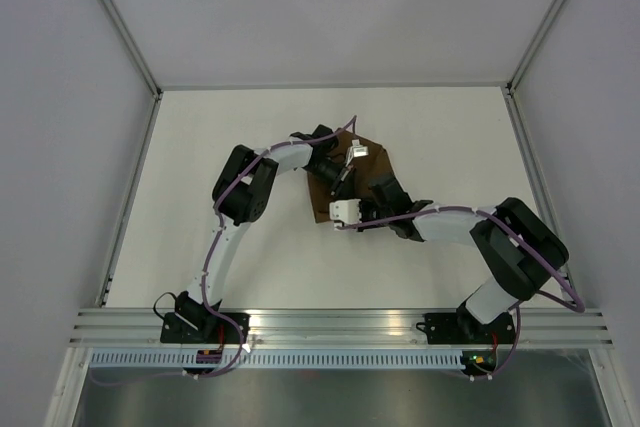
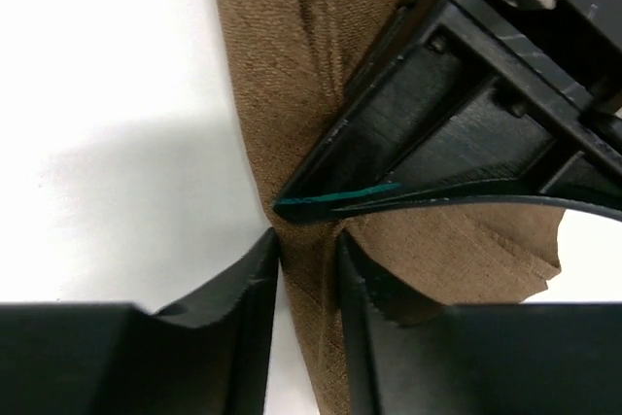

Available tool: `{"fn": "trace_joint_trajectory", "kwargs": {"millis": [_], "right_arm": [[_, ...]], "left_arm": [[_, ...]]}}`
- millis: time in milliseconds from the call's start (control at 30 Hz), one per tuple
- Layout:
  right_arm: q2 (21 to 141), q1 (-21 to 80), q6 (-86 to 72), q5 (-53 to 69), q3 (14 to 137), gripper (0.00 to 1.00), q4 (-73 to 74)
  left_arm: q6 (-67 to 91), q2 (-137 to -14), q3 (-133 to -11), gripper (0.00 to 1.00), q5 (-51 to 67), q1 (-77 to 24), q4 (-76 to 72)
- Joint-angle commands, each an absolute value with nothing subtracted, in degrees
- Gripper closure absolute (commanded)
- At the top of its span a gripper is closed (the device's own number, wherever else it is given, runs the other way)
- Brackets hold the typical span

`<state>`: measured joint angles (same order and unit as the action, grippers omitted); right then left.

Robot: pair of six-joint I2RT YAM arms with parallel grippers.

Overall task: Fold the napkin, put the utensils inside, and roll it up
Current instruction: Roll the napkin with the utensil

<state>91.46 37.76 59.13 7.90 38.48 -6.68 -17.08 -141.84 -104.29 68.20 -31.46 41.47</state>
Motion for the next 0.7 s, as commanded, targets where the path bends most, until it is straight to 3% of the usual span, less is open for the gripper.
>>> {"fn": "trace_joint_trajectory", "kwargs": {"millis": [0,200,300,433,667], "right_arm": [[94.21,37.71,60.47,8.34,40.07,0.68,-1.15],[96.50,37.71,60.38,11.16,44.29,0.80,9.83],[97.82,37.71,59.77,13.09,47.28,0.82,15.72],[98.43,37.62,58.98,15.03,50.17,0.85,20.46],[100.72,36.22,57.75,19.86,55.02,0.86,26.89]], "left_arm": [[-17.84,-142.65,-105.64,0.98,69.34,-31.20,42.71],[-18.11,-140.89,-106.87,0.90,69.09,-31.03,42.89],[-17.93,-139.66,-107.93,0.84,68.03,-30.94,42.89],[-17.05,-137.64,-108.89,0.67,66.01,-30.76,42.54],[-12.57,-133.95,-107.84,0.58,61.28,-29.88,38.06]]}}
